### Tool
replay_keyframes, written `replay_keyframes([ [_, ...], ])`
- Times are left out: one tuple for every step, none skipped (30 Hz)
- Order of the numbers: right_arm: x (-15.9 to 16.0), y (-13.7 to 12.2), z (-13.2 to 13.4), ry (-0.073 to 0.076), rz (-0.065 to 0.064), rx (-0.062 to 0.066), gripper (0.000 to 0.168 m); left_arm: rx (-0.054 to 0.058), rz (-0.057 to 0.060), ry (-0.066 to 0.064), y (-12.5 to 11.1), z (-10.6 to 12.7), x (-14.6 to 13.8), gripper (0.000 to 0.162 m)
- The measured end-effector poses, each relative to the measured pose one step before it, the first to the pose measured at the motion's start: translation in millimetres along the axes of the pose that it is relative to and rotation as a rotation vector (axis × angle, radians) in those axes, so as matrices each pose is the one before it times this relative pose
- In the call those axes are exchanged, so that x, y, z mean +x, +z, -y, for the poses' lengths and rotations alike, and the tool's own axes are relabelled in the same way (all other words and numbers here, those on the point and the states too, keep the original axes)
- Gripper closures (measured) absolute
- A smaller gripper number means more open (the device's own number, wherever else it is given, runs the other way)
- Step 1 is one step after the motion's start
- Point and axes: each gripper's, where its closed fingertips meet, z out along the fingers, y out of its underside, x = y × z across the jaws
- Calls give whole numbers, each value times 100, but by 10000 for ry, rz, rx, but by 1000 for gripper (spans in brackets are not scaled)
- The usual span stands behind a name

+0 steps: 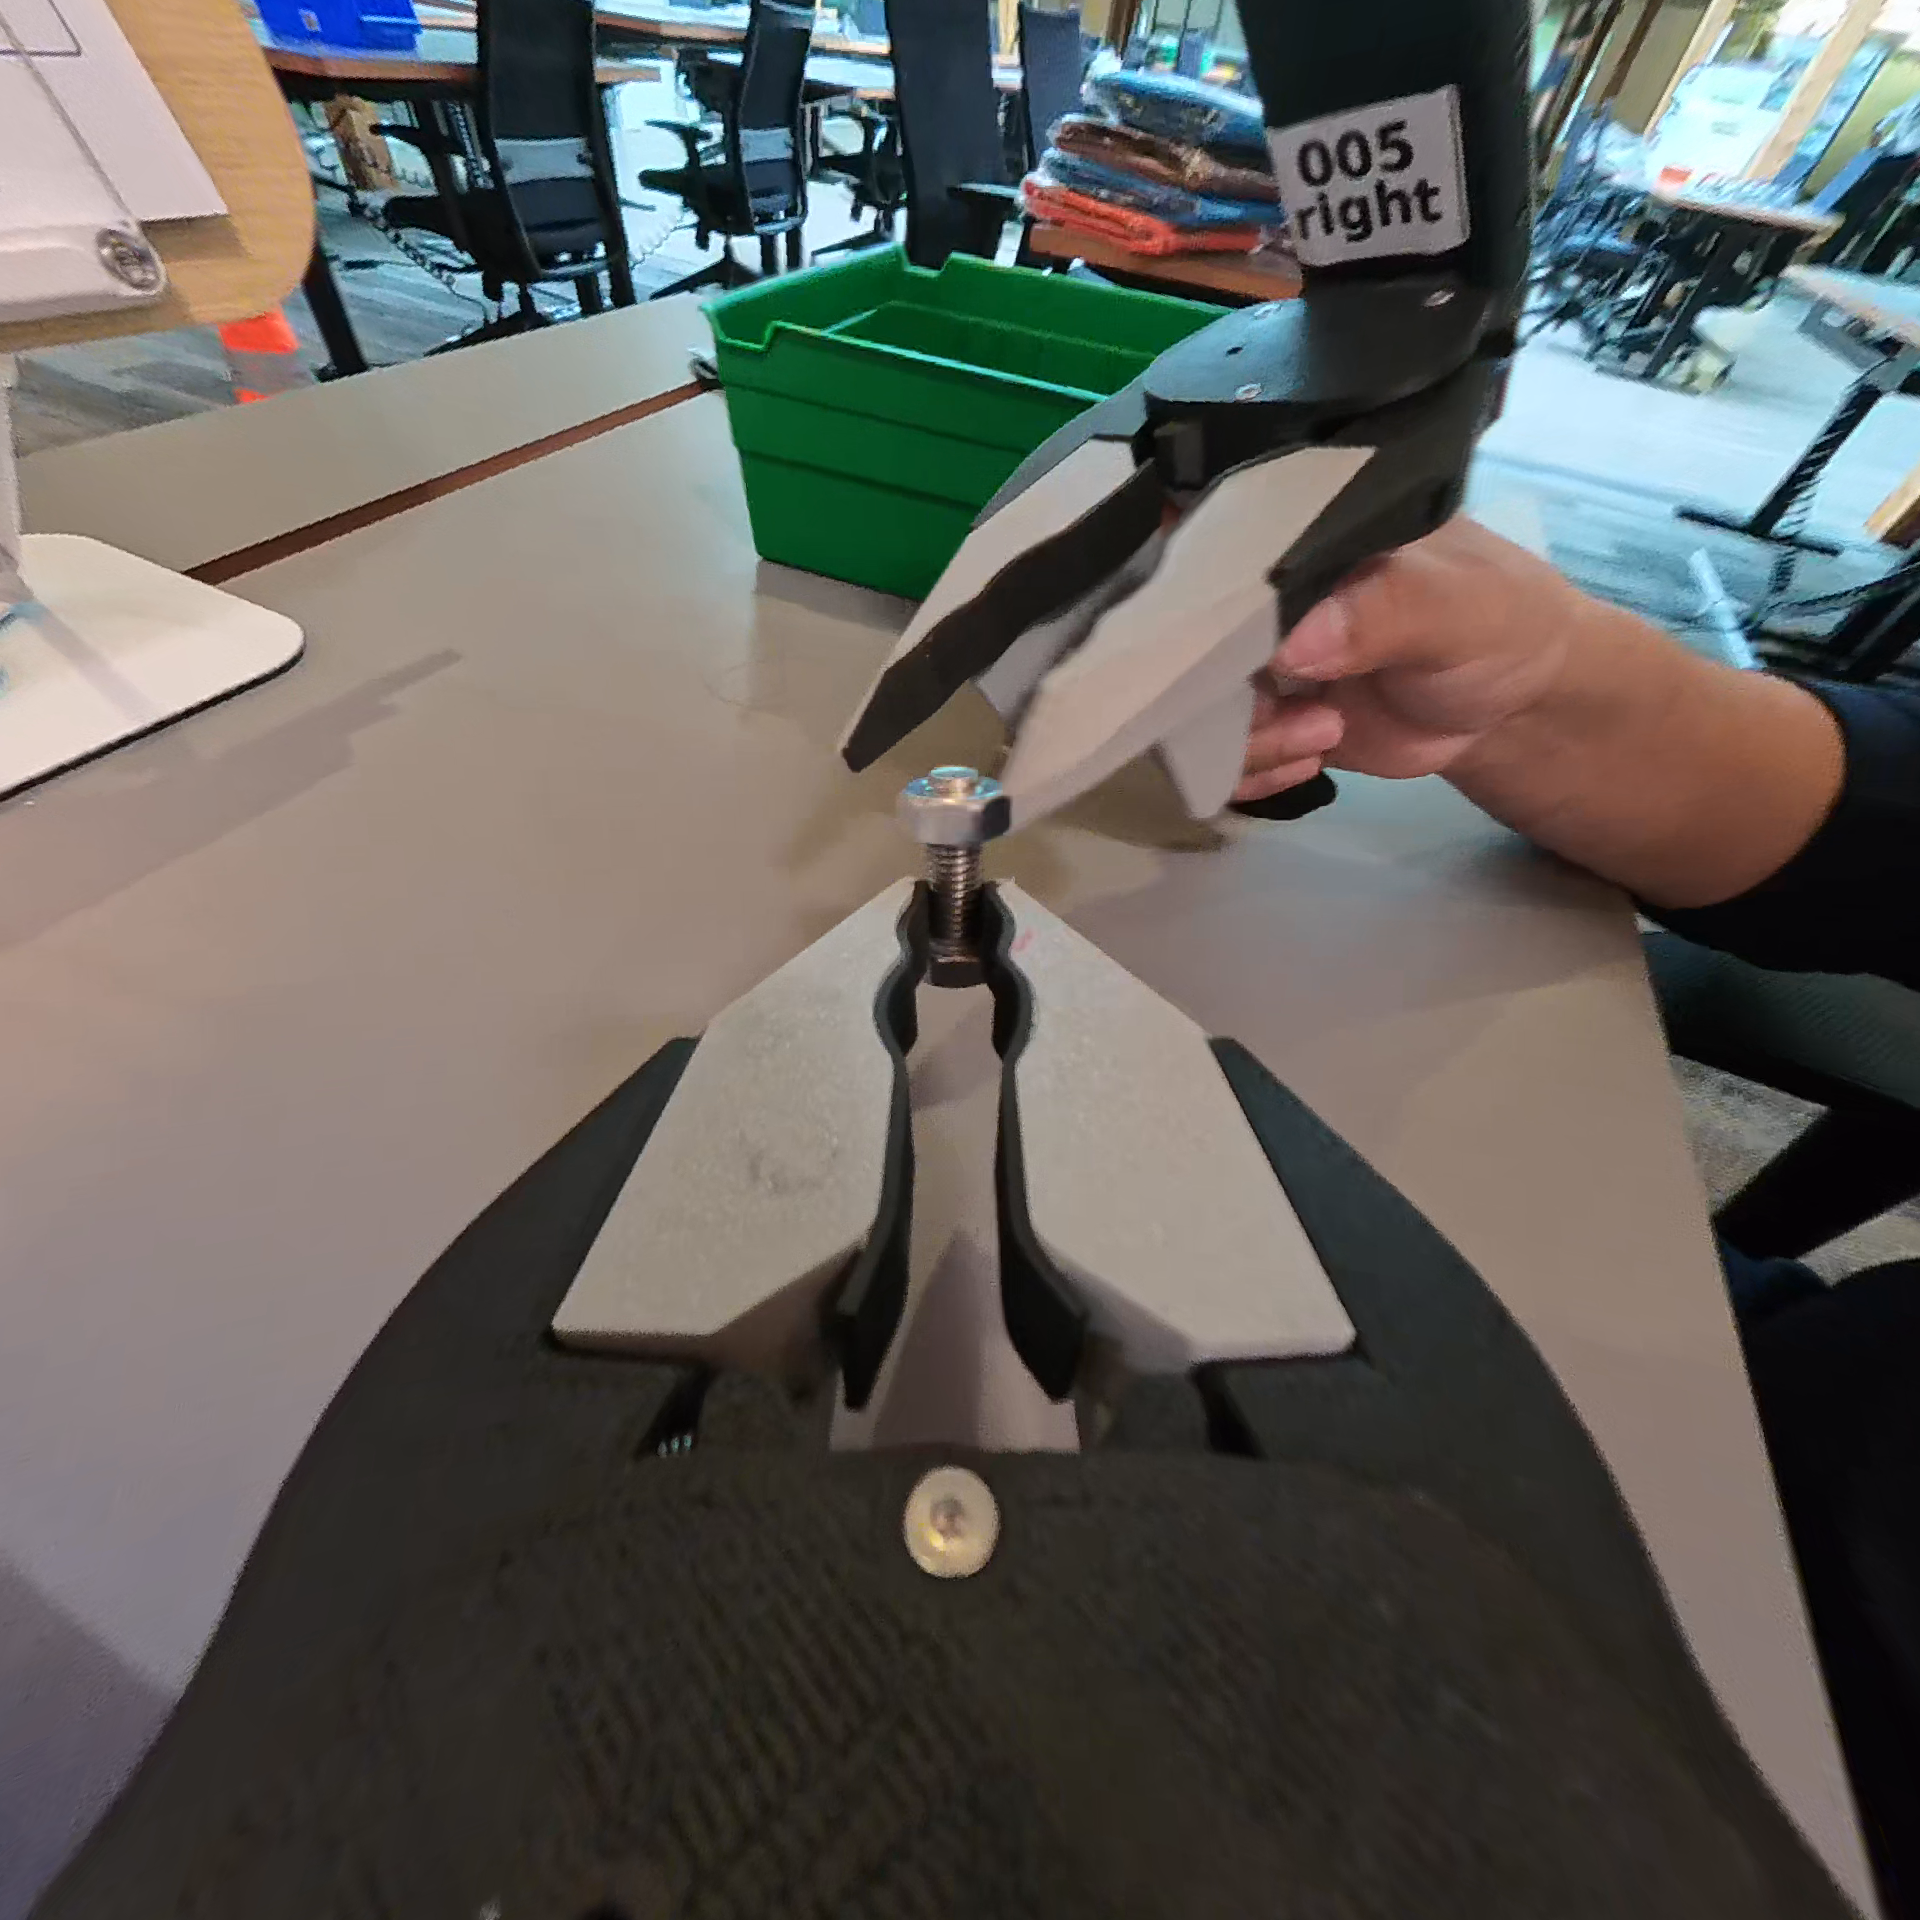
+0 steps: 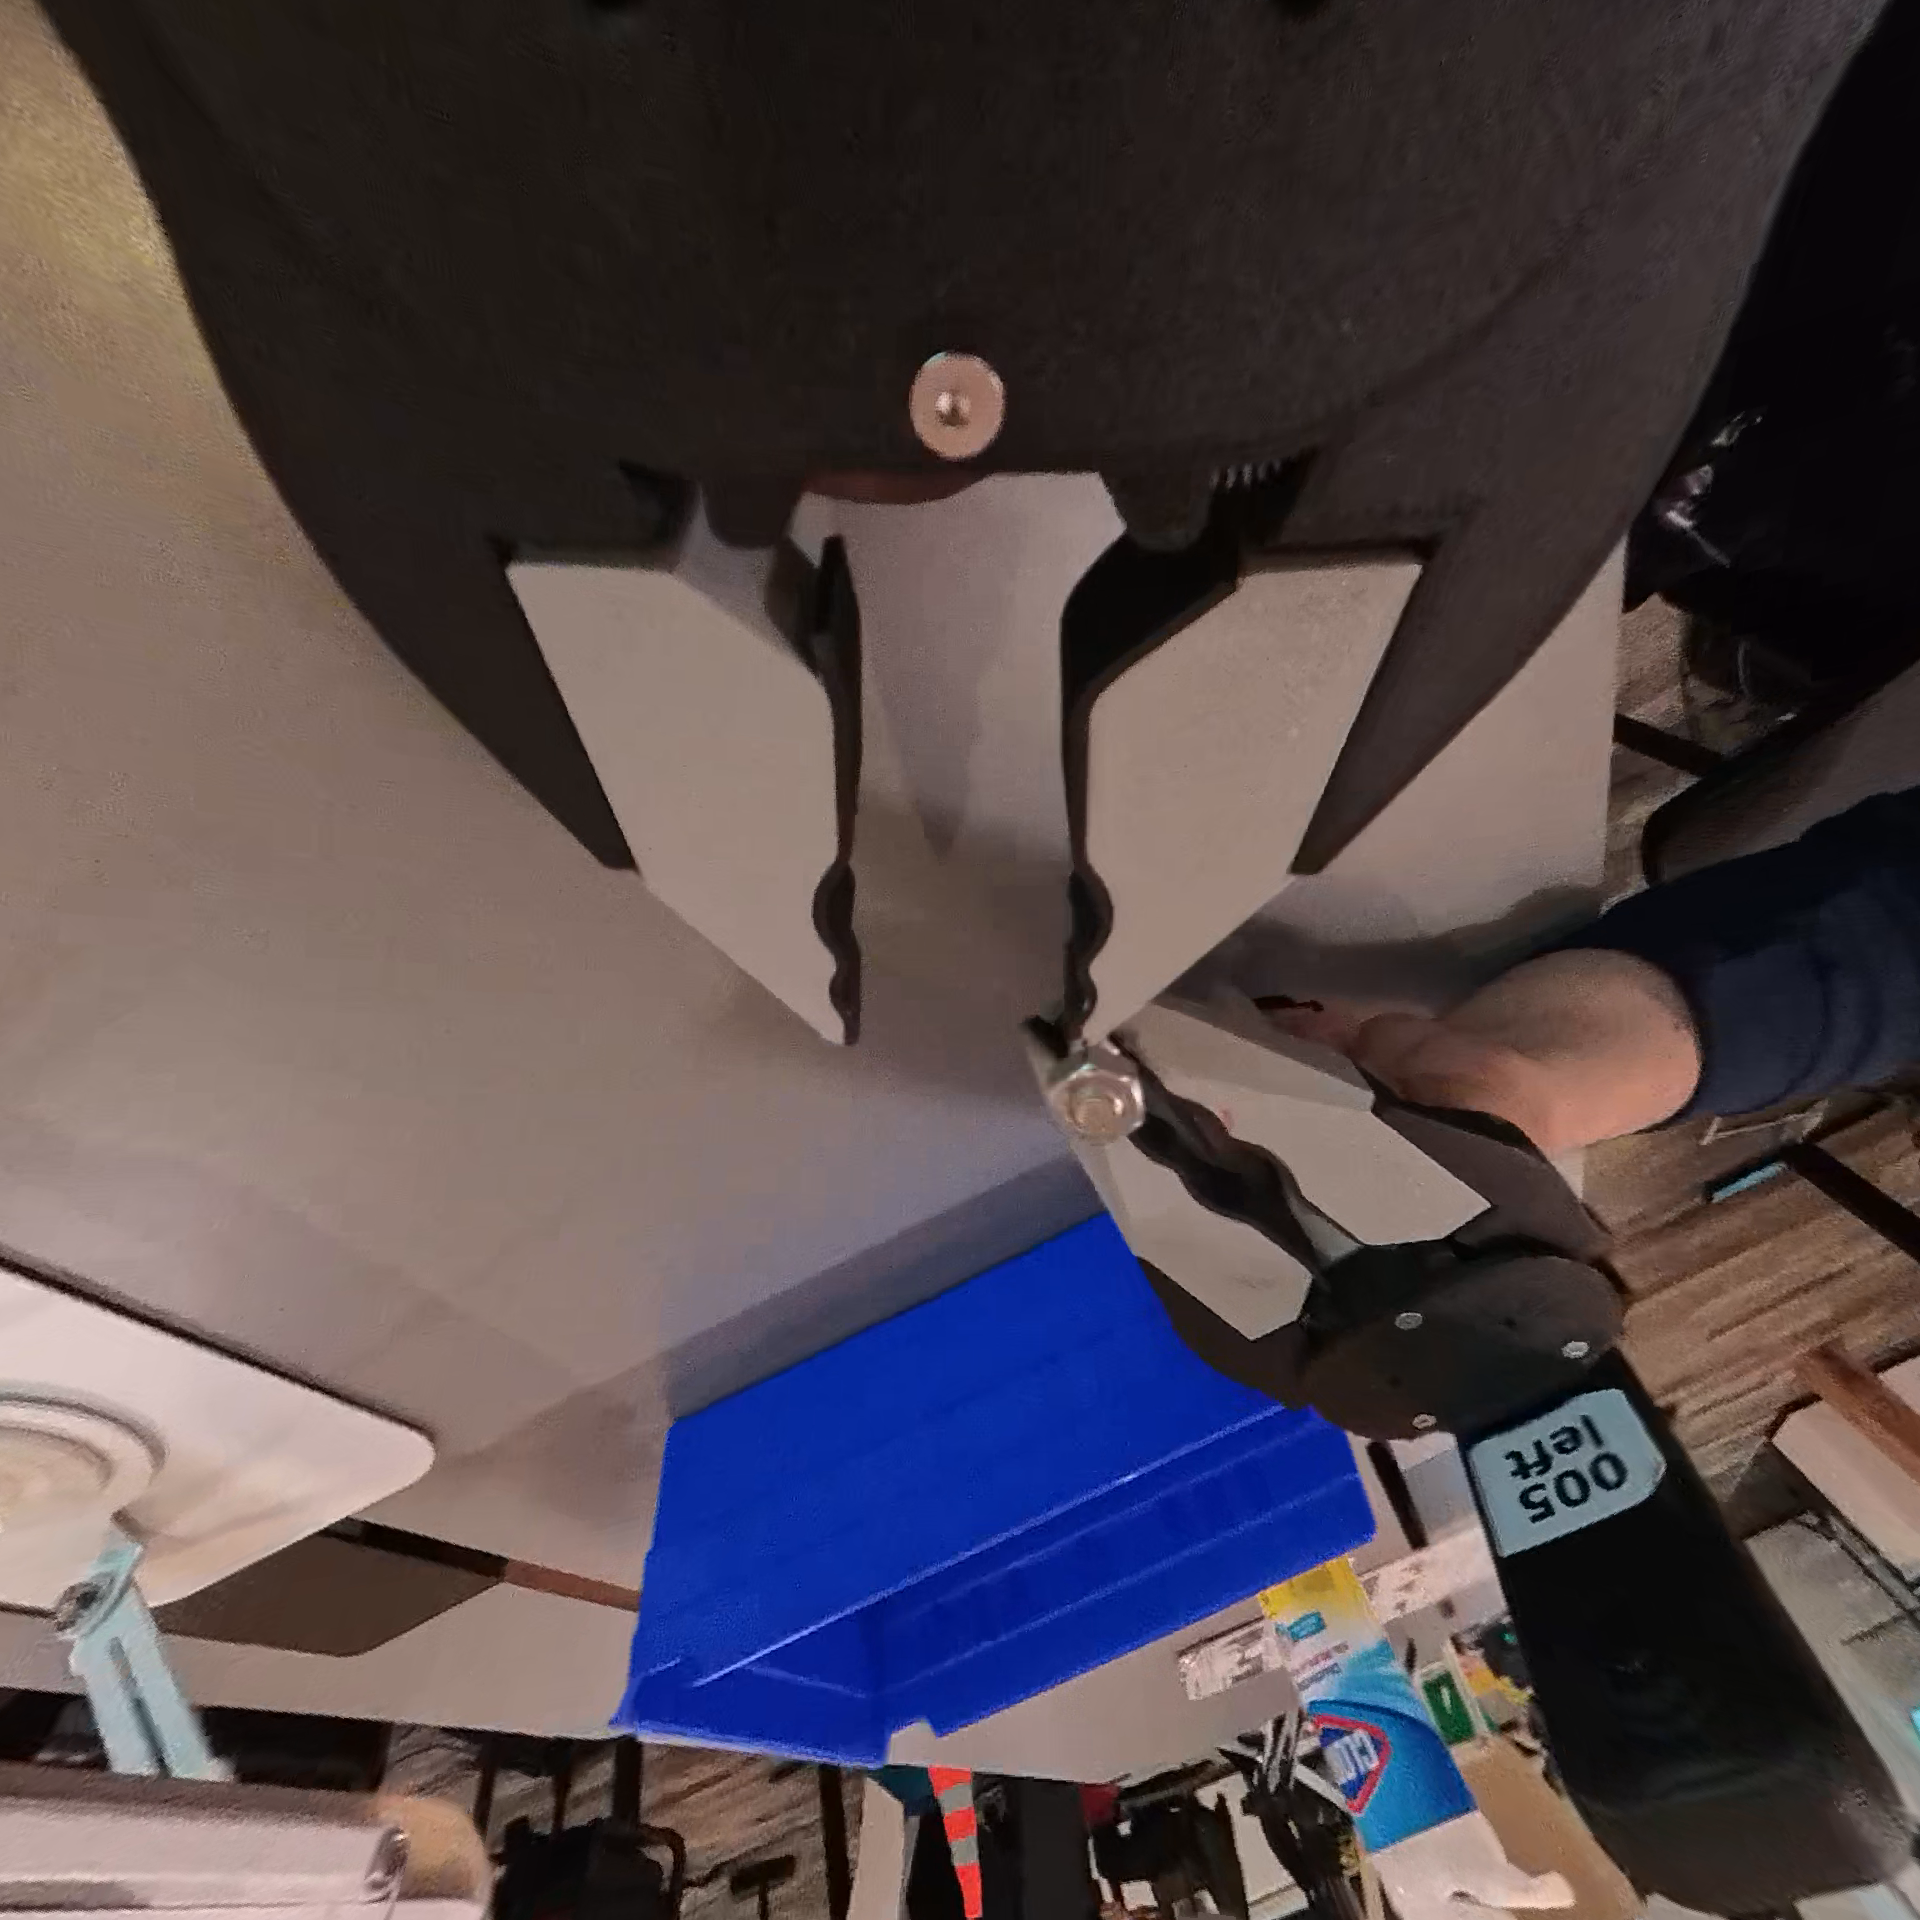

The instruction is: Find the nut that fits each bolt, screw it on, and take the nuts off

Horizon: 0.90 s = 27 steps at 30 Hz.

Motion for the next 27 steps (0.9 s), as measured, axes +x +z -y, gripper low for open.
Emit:
replay_keyframes([
  [260,-251,326,-116,-152,208,136,101,-133,-116,-119,180,127,155],
  [-201,-172,336,-85,71,189,136,72,34,-8,-88,147,-43,155],
  [-562,-35,306,-6,269,160,136,5,69,83,-31,47,-46,155],
  [-885,47,378,19,434,202,136,-30,31,56,11,-23,7,155],
  [-822,124,290,30,386,175,137,-12,32,8,26,-21,-24,155],
  [-505,174,37,41,226,39,138,19,76,-4,8,6,-115,155],
  [-124,204,-205,53,39,-94,138,26,112,-29,-33,11,-224,155],
  [119,167,-230,45,-95,-94,138,44,140,-65,-76,41,-315,155],
  [97,141,-117,40,-58,-13,138,103,193,-96,-97,116,-449,155],
  [-6,89,54,75,9,90,138,127,210,-112,-128,154,-493,155],
  [-55,58,240,117,47,203,136,70,84,-93,-81,94,-284,155],
  [-185,48,318,133,124,249,135,49,-92,-76,-38,79,53,155],
  [-218,46,316,124,132,218,135,106,-161,-28,-15,167,269,155],
  [-151,70,185,88,90,132,135,100,-150,59,9,180,378,155],
  [-82,83,44,85,50,44,136,16,-143,124,66,72,421,155],
  [-86,89,47,83,42,58,139,-33,-139,138,109,7,439,155],
  [-132,110,62,81,94,86,140,-16,-167,72,124,29,490,155],
  [-304,114,58,133,212,79,143,84,-252,3,122,164,602,155],
  [-373,120,59,172,282,61,145,145,-339,-16,119,223,709,155],
  [-392,63,112,154,285,88,146,77,-227,-14,118,112,471,155],
  [-47,-17,99,84,66,63,144,8,10,-13,106,-8,27,155],
  [179,-114,39,-49,-84,-16,143,-71,113,-10,36,-136,-231,155],
  [307,-262,134,-123,-173,5,140,-81,189,-18,-43,-168,-433,155],
  [497,-365,196,-132,-286,41,137,-24,227,-57,-130,-101,-543,155],
  [633,-408,133,-132,-374,11,136,36,220,-67,-167,-1,-529,155],
  [567,-308,57,-150,-352,-35,136,57,177,-41,-163,48,-407,155],
  [179,-167,-49,-135,-123,-72,136,74,77,-15,-113,86,-189,155],
])
